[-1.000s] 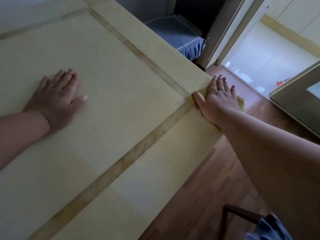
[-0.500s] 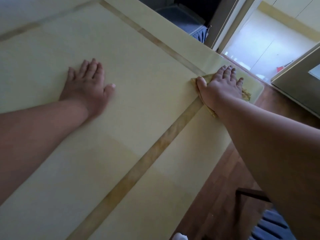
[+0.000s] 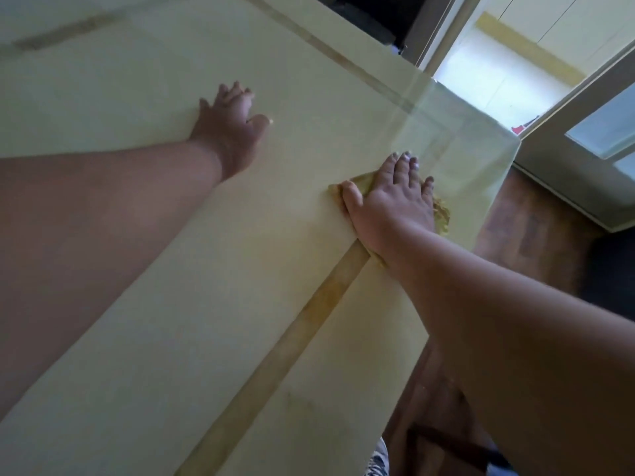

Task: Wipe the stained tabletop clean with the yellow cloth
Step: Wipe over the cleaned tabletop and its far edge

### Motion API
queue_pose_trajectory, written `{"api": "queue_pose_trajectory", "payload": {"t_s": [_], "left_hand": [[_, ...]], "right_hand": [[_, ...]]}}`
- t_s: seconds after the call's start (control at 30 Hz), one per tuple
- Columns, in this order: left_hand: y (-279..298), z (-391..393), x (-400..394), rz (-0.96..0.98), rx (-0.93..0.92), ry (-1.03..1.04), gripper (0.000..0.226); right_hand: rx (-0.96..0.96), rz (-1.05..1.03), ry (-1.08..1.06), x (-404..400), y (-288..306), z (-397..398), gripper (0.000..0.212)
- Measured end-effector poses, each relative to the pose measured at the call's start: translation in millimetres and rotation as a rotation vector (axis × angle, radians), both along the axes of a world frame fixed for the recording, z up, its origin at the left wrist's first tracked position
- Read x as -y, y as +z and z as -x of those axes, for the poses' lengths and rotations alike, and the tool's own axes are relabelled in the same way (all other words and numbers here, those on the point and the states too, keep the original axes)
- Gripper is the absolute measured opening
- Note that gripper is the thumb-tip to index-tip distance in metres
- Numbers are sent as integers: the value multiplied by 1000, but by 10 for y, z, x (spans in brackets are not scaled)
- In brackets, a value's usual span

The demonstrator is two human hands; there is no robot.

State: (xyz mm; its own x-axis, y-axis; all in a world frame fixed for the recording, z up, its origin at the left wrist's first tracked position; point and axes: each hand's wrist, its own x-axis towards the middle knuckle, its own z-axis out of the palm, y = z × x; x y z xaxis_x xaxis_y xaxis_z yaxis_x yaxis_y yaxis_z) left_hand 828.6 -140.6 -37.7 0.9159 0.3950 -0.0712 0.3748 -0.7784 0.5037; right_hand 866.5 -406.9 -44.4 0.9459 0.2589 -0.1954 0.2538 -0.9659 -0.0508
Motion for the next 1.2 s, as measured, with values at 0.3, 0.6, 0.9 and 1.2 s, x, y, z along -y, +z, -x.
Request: {"api": "queue_pose_trajectory", "payload": {"t_s": [0.3, 0.6, 0.9, 1.2], "left_hand": [[-19, 1209, -453, -280, -14, -234, 94], [-211, 1537, -676, -389, -79, -192, 93], [-219, 1515, -710, -411, -43, -173, 89], [16, 1421, -1268, -491, 36, -306, 68]], "right_hand": [[-6, 86, 327, 911, 18, 1069, 106], [-62, 125, 212, 1035, -49, 1608, 113], [-71, 100, 326, -46, -58, 1528, 110], [-37, 64, 416, -1055, -45, 1187, 109]]}}
